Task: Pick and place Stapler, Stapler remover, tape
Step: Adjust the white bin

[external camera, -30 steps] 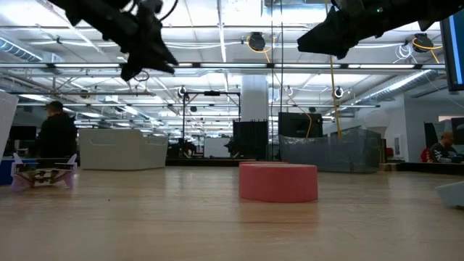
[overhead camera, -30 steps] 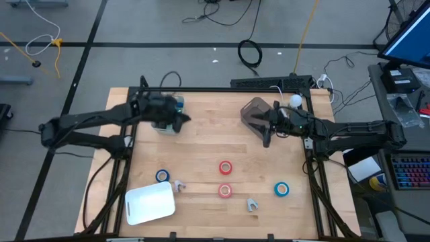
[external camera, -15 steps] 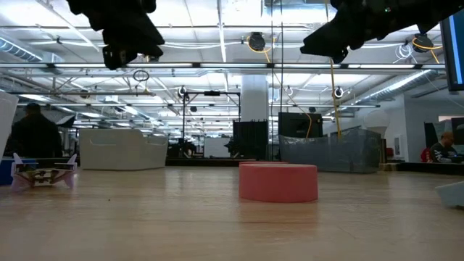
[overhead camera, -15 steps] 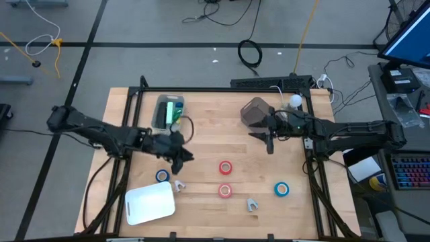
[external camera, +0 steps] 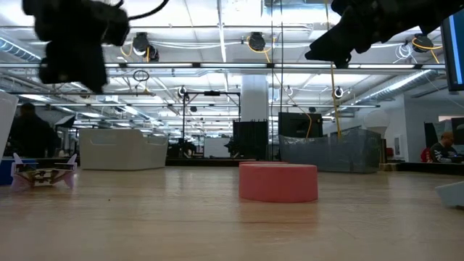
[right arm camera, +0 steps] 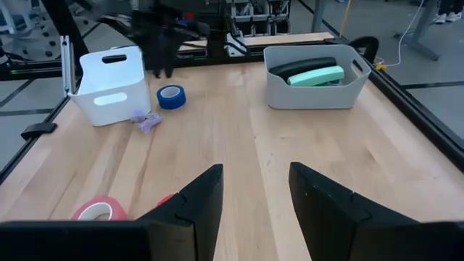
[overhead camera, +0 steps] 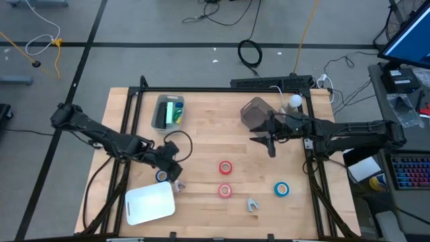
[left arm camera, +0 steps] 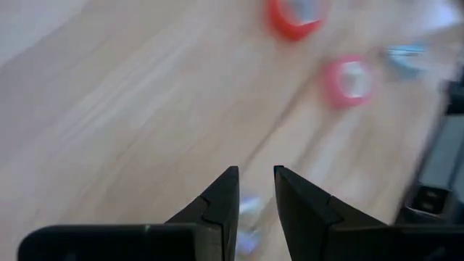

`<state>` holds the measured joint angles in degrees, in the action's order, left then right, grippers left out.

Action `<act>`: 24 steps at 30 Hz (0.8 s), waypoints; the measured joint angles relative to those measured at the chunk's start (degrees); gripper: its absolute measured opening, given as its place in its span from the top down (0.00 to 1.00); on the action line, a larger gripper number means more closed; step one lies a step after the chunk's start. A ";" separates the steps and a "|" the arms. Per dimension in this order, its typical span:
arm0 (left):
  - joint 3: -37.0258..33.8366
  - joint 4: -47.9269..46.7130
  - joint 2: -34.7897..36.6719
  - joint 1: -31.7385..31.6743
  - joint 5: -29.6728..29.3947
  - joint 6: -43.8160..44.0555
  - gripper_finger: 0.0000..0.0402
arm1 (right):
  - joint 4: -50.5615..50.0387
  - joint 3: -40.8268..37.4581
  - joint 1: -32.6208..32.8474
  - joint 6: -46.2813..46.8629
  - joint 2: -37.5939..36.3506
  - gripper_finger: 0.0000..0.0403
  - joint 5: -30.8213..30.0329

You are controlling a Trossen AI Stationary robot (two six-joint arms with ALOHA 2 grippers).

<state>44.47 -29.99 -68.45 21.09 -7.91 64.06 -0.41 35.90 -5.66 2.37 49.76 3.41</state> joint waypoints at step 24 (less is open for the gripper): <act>-0.02 -8.07 -5.65 4.59 16.94 10.13 0.78 | -1.13 0.00 0.52 -0.04 0.00 0.63 -0.71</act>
<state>44.45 -38.06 -74.09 25.69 9.02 74.19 -1.54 35.90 -5.15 2.33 49.76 2.70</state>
